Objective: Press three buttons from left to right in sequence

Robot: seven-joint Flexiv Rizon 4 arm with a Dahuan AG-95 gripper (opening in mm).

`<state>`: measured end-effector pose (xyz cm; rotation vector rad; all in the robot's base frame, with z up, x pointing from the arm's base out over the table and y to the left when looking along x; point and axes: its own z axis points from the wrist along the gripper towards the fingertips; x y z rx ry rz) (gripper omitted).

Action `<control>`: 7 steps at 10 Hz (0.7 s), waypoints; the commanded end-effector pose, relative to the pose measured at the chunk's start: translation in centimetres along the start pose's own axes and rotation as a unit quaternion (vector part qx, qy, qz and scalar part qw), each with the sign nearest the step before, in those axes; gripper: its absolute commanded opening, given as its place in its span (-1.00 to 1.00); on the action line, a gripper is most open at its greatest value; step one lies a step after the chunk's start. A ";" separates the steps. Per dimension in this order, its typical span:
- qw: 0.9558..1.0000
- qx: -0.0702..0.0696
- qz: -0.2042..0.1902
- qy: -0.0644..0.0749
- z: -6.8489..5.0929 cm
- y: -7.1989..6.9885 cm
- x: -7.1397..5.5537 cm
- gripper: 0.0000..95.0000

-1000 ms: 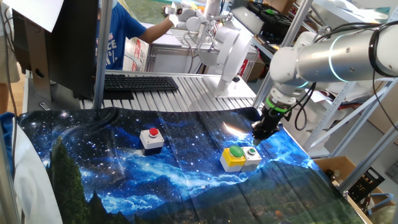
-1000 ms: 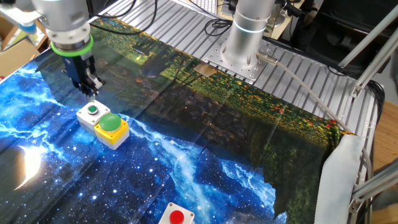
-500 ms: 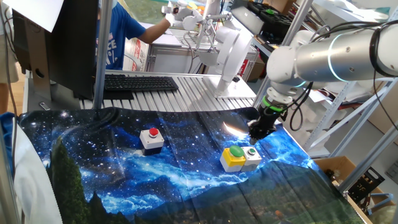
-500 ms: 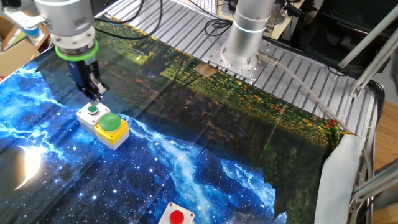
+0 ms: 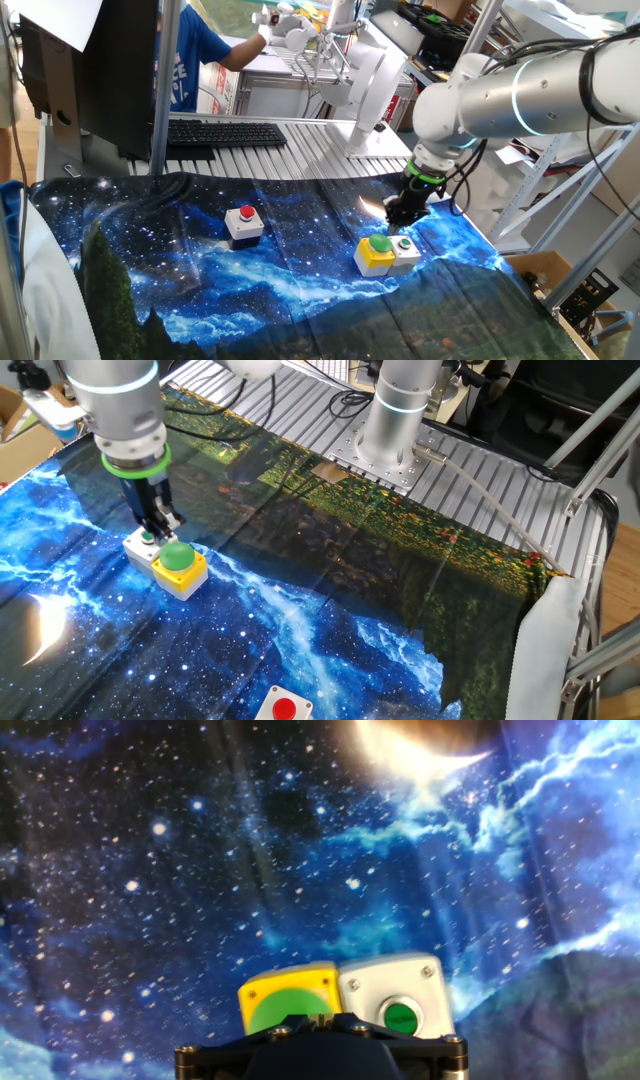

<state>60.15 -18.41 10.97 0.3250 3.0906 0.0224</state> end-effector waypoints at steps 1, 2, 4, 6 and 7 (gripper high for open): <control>1.000 0.003 0.004 0.001 -0.2 0.7 -0.1 -1.00; 1.000 0.002 0.007 0.001 -0.1 0.9 -0.1 -1.00; 1.000 0.002 0.007 0.001 0.3 1.2 -0.3 -1.00; 1.000 0.006 0.006 0.001 0.9 1.4 -0.6 -1.00; 1.000 0.005 0.008 0.000 1.4 1.4 -0.5 -1.00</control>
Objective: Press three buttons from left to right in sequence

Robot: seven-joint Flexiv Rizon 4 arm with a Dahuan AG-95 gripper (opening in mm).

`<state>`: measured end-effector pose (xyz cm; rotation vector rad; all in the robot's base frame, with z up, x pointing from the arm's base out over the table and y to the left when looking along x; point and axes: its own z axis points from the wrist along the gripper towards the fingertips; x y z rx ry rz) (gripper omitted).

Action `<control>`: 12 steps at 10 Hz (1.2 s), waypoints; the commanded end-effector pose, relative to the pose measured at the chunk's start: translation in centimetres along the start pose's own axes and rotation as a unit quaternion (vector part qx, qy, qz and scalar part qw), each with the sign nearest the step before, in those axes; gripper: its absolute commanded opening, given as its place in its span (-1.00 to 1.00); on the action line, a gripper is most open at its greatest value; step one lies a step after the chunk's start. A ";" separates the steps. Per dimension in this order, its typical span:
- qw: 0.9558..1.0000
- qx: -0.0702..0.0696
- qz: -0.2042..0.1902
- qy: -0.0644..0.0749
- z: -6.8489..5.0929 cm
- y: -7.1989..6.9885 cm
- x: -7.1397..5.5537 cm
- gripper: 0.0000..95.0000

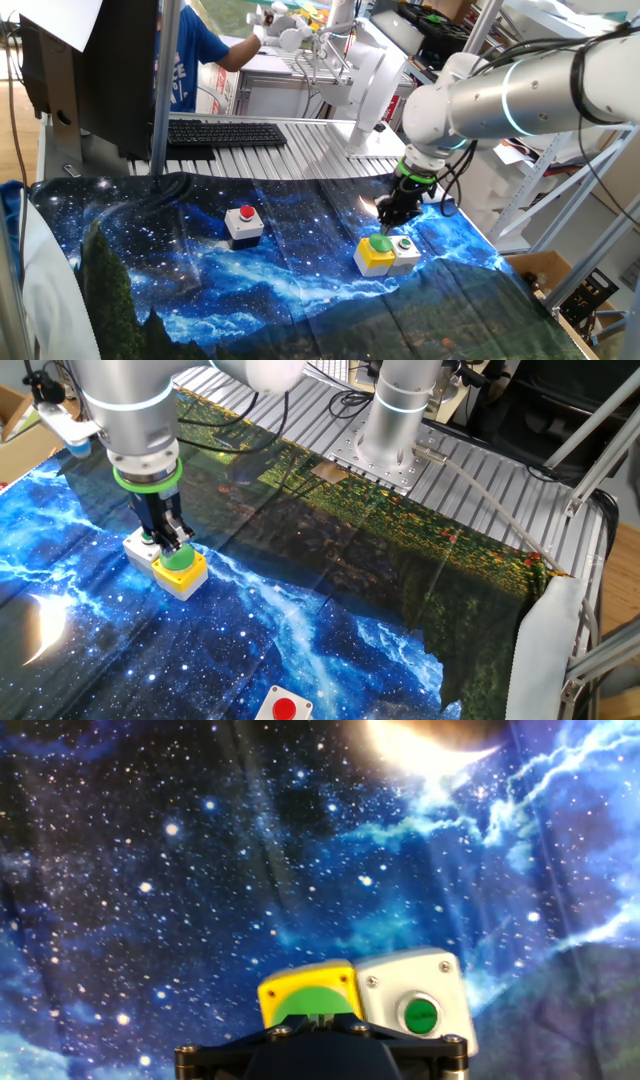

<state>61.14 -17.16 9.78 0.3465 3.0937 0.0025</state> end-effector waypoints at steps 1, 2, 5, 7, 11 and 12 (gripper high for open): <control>1.000 -0.002 0.002 -0.004 0.6 0.1 0.3 -1.00; 1.000 -0.003 0.005 -0.007 1.0 0.2 0.4 -1.00; 1.000 -0.009 0.005 -0.009 1.8 0.0 0.4 -1.00; 1.000 -0.001 0.006 0.006 -0.2 -0.1 0.5 -1.00; 0.999 0.001 0.034 0.020 -2.6 0.6 0.5 -1.00; 0.999 0.001 0.043 0.023 -2.8 1.0 0.6 -1.00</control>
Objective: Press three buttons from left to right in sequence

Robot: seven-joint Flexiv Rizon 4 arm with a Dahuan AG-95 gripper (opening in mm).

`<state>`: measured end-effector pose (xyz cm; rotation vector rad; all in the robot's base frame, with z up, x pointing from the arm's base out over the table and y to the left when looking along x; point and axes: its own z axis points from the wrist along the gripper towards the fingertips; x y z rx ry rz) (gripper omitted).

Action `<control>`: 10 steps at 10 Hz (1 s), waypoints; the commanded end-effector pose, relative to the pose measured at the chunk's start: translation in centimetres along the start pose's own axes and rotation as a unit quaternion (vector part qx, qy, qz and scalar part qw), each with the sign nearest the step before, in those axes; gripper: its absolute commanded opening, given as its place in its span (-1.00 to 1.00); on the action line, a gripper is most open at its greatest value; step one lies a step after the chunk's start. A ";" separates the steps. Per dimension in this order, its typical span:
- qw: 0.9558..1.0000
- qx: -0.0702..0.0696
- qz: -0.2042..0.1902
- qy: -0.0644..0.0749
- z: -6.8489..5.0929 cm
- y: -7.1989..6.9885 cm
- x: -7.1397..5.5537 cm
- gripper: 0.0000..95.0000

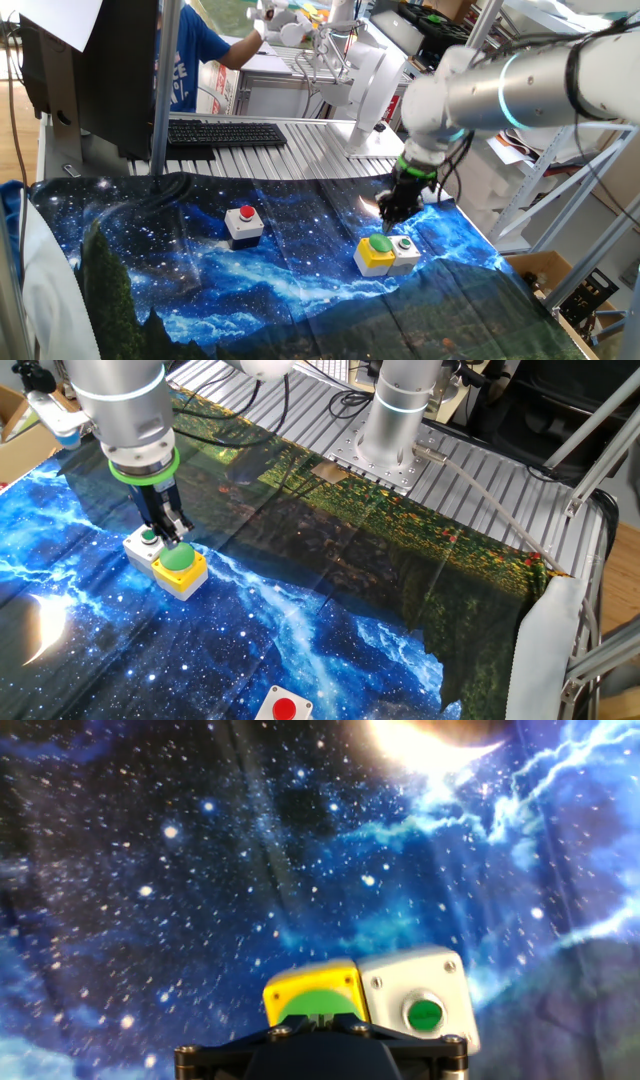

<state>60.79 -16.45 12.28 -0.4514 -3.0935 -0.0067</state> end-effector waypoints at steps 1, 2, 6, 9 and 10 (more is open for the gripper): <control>1.000 -0.001 0.014 0.002 -0.2 0.5 0.2 -1.00; 1.000 -0.001 0.018 0.003 -0.2 0.8 0.3 -1.00; 1.000 0.002 0.026 0.018 -0.1 1.6 0.6 -1.00; 0.999 0.002 0.041 0.023 0.5 2.6 0.6 -1.00; 0.999 0.002 0.042 0.023 0.5 2.7 0.6 -1.00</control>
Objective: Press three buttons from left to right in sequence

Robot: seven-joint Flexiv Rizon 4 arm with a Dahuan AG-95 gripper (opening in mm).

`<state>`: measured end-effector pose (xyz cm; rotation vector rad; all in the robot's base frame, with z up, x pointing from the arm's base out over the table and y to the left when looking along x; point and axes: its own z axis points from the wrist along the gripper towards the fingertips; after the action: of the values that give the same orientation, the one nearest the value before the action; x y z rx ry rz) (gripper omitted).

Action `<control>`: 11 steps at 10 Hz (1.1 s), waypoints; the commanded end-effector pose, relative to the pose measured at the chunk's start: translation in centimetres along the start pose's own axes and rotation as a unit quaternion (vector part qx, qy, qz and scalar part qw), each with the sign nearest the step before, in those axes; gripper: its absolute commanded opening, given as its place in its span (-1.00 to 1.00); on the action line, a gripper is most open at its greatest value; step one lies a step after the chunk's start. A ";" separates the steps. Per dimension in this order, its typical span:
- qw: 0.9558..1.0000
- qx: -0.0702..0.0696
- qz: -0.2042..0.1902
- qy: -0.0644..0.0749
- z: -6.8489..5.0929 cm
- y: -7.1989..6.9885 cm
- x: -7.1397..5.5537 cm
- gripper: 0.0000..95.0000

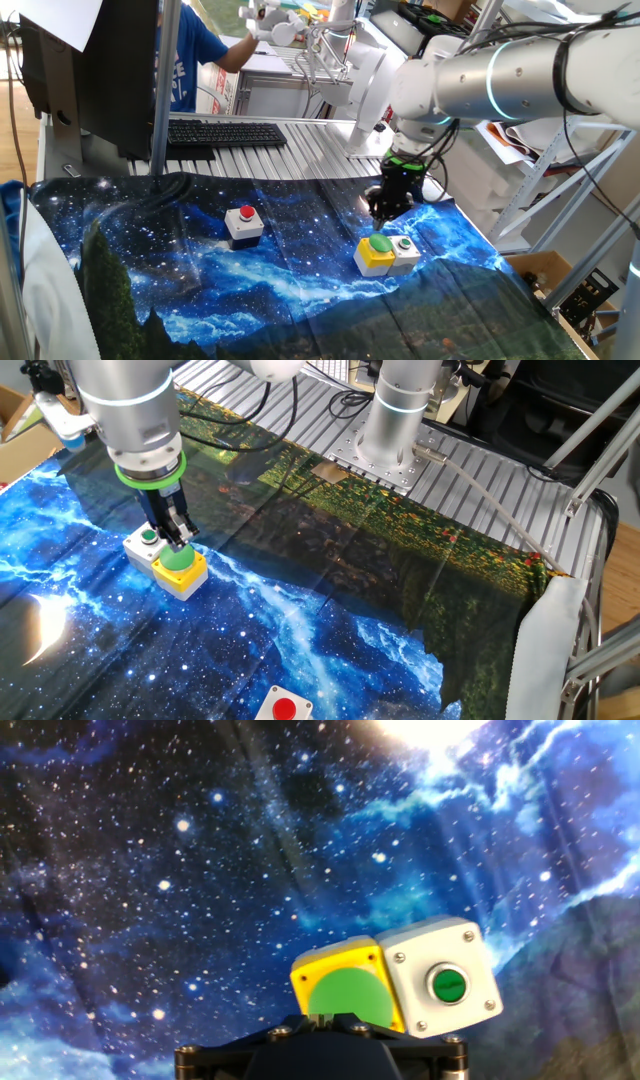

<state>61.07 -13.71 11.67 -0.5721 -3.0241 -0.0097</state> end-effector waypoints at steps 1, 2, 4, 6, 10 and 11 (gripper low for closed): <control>1.000 0.001 0.004 -0.002 0.2 0.3 0.2 -1.00; 1.000 0.002 0.005 0.000 0.1 0.4 0.3 -1.00; 1.000 0.003 -0.006 0.000 -0.2 0.0 0.3 -1.00; 1.000 0.005 -0.025 0.000 -0.2 -0.3 0.2 -1.00; 0.999 0.001 -0.030 -0.011 -0.2 -0.3 0.2 -1.00; 0.998 0.006 -0.055 -0.018 -0.2 -0.3 0.2 -1.00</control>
<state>60.96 -14.01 11.83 -0.4809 -3.0650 -0.0122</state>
